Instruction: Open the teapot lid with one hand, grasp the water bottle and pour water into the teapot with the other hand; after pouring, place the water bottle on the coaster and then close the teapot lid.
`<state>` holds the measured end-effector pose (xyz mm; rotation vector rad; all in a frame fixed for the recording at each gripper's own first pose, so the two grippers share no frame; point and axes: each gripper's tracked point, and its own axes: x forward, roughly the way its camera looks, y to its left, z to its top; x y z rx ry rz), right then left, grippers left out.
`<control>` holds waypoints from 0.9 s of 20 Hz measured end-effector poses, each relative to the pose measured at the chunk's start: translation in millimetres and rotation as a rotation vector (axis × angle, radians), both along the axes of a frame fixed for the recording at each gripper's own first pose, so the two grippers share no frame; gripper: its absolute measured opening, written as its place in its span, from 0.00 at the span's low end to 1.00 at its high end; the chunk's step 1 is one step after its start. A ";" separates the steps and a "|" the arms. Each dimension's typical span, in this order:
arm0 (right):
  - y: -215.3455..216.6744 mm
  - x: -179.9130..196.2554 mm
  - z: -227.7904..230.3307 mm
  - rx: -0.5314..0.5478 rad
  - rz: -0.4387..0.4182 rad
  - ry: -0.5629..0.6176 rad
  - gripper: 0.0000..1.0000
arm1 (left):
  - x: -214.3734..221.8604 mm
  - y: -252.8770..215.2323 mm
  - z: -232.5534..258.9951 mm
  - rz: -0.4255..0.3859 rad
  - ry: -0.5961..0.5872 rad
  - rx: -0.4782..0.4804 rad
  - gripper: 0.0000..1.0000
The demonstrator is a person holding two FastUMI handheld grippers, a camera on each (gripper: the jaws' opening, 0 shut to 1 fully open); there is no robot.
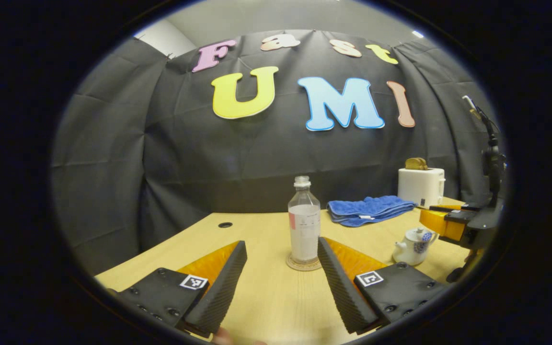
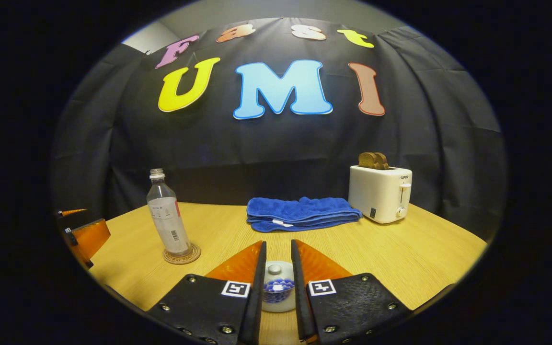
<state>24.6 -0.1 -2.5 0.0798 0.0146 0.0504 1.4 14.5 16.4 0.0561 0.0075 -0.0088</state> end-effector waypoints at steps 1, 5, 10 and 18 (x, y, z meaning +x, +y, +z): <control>0.2 -6.0 2.5 0.005 0.000 -0.006 0.30 | -3.8 -0.3 2.5 0.003 -0.006 0.003 1.00; 5.8 -35.2 13.9 0.033 0.011 -0.033 0.30 | -19.9 -5.8 10.7 -0.001 -0.025 0.000 1.00; 12.3 -68.8 24.7 0.009 0.028 -0.063 0.30 | -46.5 -9.3 21.7 -0.001 -0.050 -0.001 1.00; 21.2 -108.8 35.8 -0.017 0.053 -0.112 0.30 | -74.0 -15.1 28.4 -0.004 -0.072 -0.011 1.00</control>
